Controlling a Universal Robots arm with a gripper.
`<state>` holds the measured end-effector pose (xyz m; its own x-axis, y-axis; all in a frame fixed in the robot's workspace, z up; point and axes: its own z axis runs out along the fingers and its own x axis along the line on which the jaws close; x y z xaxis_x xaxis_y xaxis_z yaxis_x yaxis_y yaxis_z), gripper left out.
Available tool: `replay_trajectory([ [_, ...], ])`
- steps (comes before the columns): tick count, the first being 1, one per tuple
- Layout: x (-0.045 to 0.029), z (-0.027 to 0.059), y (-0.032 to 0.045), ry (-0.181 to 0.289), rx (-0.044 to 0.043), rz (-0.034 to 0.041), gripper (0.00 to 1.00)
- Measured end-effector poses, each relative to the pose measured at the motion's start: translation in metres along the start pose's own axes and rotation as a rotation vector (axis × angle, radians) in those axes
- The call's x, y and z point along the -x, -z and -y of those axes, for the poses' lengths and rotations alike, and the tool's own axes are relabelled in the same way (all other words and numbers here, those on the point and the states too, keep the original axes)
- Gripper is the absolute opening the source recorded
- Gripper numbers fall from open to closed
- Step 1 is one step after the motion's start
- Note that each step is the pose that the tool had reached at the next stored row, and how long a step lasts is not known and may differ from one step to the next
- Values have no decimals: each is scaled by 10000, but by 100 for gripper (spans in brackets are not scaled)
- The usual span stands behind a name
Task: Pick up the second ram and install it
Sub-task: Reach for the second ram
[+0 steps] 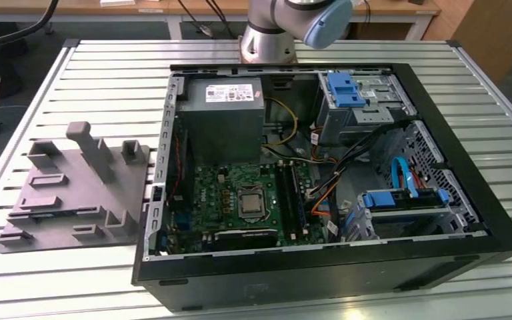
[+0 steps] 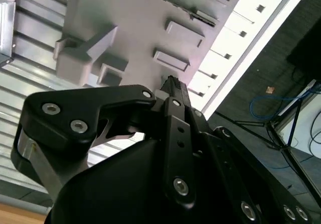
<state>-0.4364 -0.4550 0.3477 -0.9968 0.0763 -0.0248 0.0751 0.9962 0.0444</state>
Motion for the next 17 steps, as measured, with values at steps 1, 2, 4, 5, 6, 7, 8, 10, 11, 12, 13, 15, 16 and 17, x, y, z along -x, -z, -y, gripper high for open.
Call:
replay_trajectory([
  [1, -37, 7, -17, 0, 0, 0, 10],
  [2, -74, 14, -33, 1, 0, -1, 10],
  [4, -158, 30, -69, 0, 1, 1, 10],
  [5, -182, 41, -86, -1, 1, 1, 10],
  [6, -188, 61, -101, 1, -1, -4, 10],
  [7, -187, 94, -119, 0, 0, -4, 10],
  [8, -184, 136, -135, -1, 0, -3, 10],
  [10, -170, 212, -169, 1, -1, -4, 10],
  [11, -148, 229, -188, 1, 2, -2, 10],
  [12, -117, 239, -203, 1, -2, -6, 10],
  [13, -80, 245, -223, 0, -1, -5, 10],
  [15, -6, 256, -261, 0, 0, -4, 10],
  [16, 31, 261, -280, 0, 0, -3, 10],
  [17, 73, 267, -301, 0, 1, -3, 10],
])
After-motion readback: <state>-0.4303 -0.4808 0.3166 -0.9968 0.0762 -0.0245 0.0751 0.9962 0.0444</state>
